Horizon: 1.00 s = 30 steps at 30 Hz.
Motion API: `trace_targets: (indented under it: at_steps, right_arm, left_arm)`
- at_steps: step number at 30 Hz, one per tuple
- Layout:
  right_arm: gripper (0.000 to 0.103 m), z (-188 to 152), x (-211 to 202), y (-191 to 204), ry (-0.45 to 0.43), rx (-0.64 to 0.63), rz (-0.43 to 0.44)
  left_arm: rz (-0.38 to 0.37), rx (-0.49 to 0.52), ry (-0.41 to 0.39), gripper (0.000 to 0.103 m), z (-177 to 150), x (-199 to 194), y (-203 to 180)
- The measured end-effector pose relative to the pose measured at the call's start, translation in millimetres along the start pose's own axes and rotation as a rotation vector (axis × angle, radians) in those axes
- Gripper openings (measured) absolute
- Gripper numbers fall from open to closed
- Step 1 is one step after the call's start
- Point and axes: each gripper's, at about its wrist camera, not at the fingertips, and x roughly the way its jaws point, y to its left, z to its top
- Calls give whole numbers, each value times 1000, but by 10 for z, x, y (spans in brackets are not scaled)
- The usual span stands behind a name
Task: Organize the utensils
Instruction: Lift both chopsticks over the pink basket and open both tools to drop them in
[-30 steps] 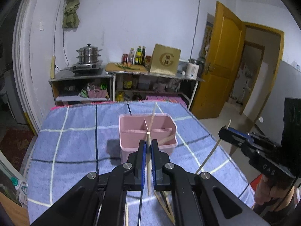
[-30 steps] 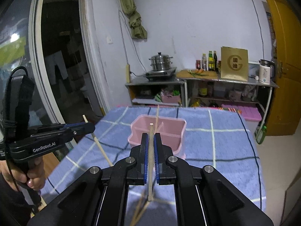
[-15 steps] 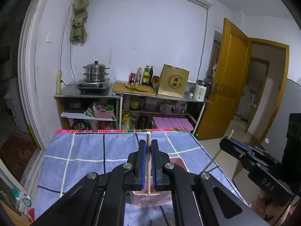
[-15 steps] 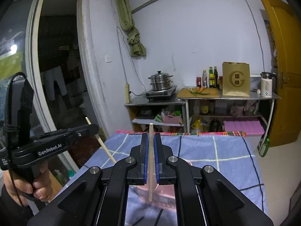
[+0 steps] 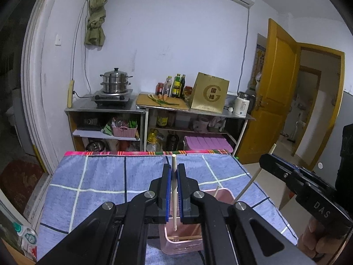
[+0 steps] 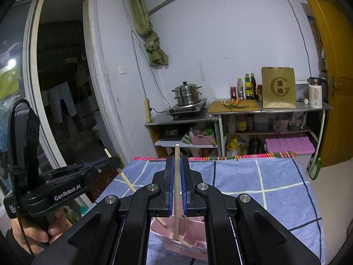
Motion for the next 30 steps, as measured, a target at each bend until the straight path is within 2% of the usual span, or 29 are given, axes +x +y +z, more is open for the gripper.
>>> trace_targets:
  at_steps: [9, 17, 25, 30]
  right_arm:
    - [6, -271, 198, -79, 73, 13, -11]
    - [6, -424, 238, -67, 144, 4, 10]
    - [13, -513, 11, -69, 143, -6, 14]
    - [16, -561, -246, -55, 119, -19, 22]
  left_arm:
    - [-13, -20, 61, 5, -284, 239, 73]
    - [-14, -19, 98, 5, -498, 248, 86]
    - [-4, -17, 97, 6, -626, 90, 73]
    - [-5, -18, 70, 13, -683, -123, 59]
